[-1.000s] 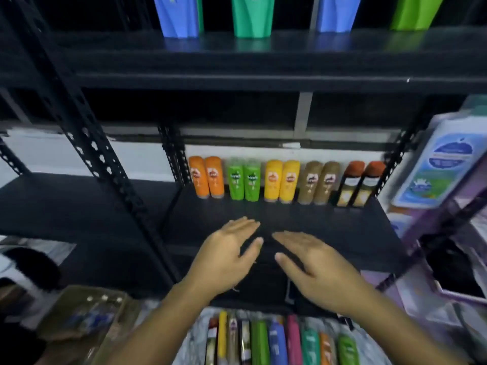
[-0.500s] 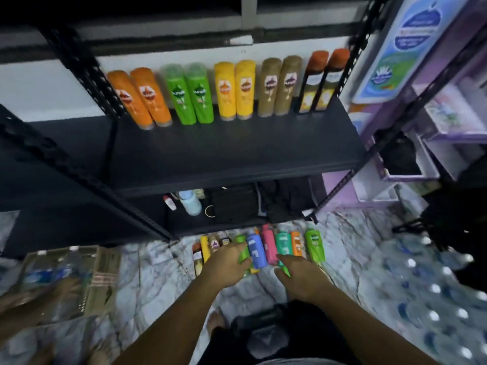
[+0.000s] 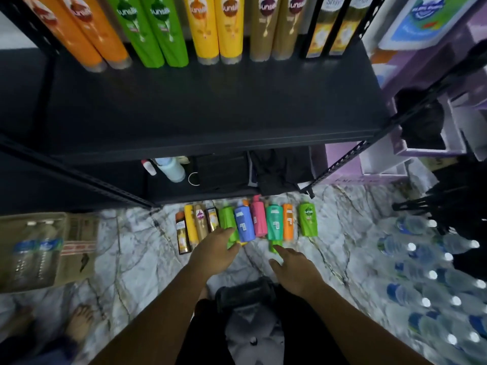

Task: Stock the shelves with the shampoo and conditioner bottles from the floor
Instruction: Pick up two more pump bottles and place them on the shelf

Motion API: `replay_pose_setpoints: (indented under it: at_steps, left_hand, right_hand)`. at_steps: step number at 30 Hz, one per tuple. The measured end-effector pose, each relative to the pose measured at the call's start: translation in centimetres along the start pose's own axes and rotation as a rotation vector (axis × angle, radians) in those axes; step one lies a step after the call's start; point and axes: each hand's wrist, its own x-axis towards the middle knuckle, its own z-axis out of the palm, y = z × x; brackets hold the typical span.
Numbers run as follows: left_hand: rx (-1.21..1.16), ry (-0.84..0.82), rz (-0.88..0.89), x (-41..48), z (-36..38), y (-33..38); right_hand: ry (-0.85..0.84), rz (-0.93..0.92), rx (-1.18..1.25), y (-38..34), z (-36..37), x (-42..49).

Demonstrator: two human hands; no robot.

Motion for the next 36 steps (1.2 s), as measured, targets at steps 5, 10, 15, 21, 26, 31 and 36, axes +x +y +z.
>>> replay_pose_setpoints:
  at_steps: [5, 10, 15, 21, 26, 31, 36]
  left_hand:
    - [-0.017, 0.017, -0.083, 6.7, 4.6, -4.5]
    - [-0.002, 0.013, -0.148, 15.5, 11.1, -11.1]
    - [-0.068, 0.035, -0.226, 25.4, 17.5, -17.0]
    - [-0.221, 0.209, -0.286, 35.2, 22.5, -21.1]
    - [-0.277, 0.217, -0.284, 39.9, 24.3, -23.9]
    - [-0.318, 0.194, -0.275, 41.6, 24.5, -25.3]
    - [-0.408, 0.248, -0.279, 41.4, 24.1, -24.7]
  right_hand:
    - [-0.055, -0.054, 0.013, 2.7, 2.9, 8.8]
    - [-0.065, -0.051, 0.099, 4.6, 9.0, 19.1]
    - [-0.048, -0.047, 0.138, 6.1, 14.5, 29.9]
    - [0.034, -0.127, 0.199, 6.0, 19.5, 42.0]
    - [0.045, -0.140, 0.202, 4.7, 21.6, 49.5]
    - [0.061, -0.102, 0.098, 4.4, 22.4, 53.1]
    - [0.040, -0.122, 0.057, 4.3, 21.4, 52.6]
